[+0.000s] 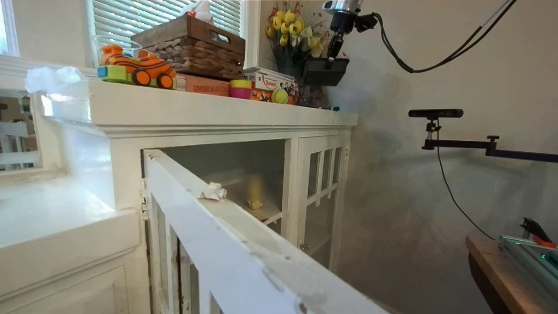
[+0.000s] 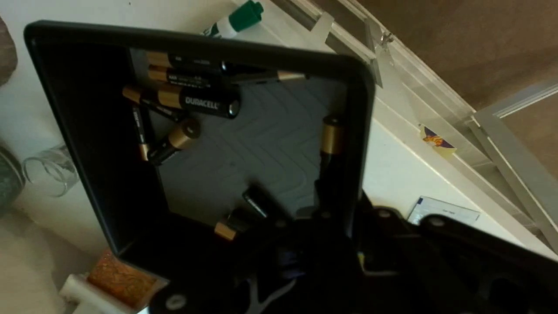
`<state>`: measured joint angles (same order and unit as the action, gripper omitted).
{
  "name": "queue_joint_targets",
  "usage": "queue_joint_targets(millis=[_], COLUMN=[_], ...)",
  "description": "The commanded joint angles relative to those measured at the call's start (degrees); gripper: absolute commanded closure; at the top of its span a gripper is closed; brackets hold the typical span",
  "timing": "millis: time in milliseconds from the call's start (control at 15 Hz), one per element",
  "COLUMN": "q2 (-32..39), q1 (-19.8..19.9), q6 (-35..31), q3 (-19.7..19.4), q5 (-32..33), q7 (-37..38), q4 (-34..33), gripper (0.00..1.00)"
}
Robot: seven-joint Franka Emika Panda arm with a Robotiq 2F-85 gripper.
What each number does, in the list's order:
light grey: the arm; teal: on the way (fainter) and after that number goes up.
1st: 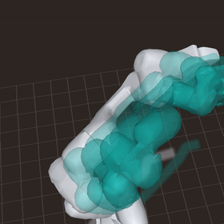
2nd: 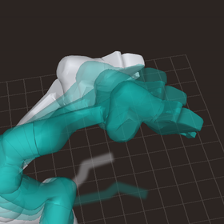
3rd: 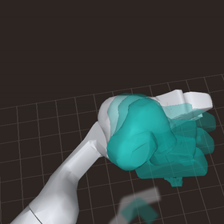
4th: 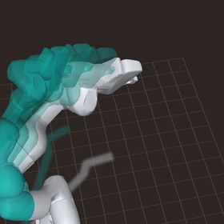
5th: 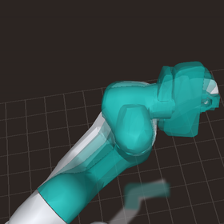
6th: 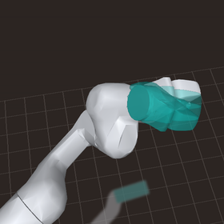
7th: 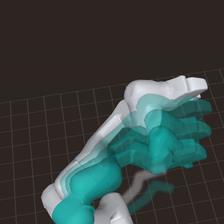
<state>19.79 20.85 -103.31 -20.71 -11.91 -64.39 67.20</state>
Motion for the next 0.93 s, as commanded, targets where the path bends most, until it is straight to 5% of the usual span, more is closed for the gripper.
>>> queue_joint_targets(millis=[0,800,867], q2=[-6.3,-13.7,-14.1], q1=[-2.6,-2.5,0.0], q6=[-4.3,-12.6,-12.7], q3=[-1.0,-4.8,-2.3], q5=[3.8,7.6,8.3], q7=[3.0,11.0,11.6], q4=[8.7,23.8,24.2], gripper=[0.97,0.97,0.97])
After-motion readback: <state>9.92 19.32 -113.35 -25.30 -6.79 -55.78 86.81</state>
